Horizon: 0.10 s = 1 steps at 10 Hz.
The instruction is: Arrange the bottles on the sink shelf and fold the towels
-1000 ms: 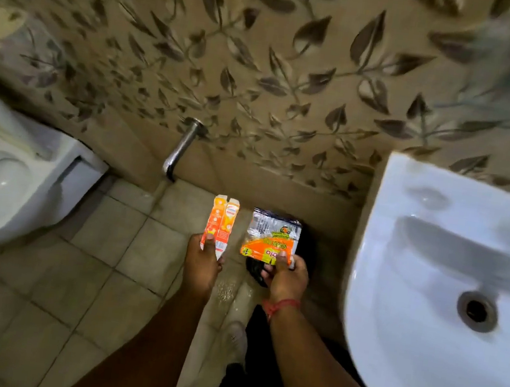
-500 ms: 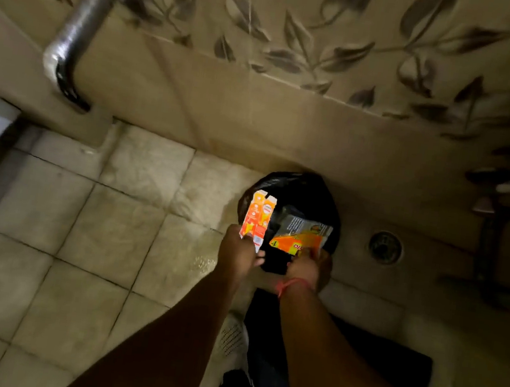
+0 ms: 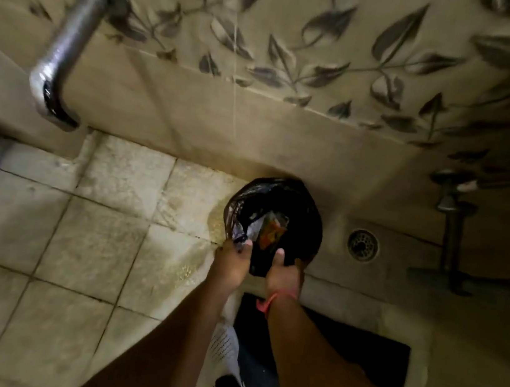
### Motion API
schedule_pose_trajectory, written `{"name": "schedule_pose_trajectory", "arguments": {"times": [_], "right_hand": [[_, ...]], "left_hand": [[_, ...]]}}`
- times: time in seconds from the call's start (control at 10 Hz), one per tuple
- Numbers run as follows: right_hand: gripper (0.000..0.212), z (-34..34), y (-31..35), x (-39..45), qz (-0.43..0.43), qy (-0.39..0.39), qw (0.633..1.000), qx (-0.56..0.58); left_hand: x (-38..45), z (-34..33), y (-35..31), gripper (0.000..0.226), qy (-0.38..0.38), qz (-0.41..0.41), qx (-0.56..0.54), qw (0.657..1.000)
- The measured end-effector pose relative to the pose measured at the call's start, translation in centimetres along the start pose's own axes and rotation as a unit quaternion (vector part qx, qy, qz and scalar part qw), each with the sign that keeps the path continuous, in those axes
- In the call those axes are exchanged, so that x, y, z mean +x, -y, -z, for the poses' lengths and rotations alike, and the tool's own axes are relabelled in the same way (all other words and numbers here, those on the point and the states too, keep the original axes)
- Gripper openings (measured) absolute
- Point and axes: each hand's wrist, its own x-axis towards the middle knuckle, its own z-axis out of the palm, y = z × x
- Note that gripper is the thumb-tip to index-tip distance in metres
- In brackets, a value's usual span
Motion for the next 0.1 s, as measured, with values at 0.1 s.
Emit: {"name": "schedule_pose_trajectory", "arguments": {"times": [0.1], "right_hand": [[0.063, 2.07, 1.93, -4.9, 0.06, 0.035, 0.997, -0.02]], "left_hand": [[-4.03, 2.8, -2.42, 0.065, -0.018, 0.019, -0.019, 0.999]]}}
